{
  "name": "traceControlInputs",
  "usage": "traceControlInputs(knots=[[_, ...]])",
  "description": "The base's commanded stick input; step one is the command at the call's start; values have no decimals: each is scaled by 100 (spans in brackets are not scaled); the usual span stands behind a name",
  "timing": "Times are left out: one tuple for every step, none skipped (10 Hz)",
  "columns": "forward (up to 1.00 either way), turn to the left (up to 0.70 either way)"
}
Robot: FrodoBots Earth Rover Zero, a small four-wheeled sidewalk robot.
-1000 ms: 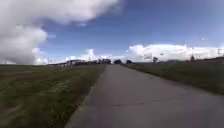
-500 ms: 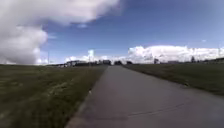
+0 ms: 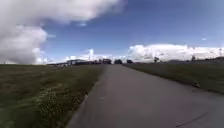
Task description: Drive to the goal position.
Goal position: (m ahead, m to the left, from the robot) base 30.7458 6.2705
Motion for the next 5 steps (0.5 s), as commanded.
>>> traceControlInputs(knots=[[70, 0], [70, 0], [70, 0], [70, 0], [70, 0]])
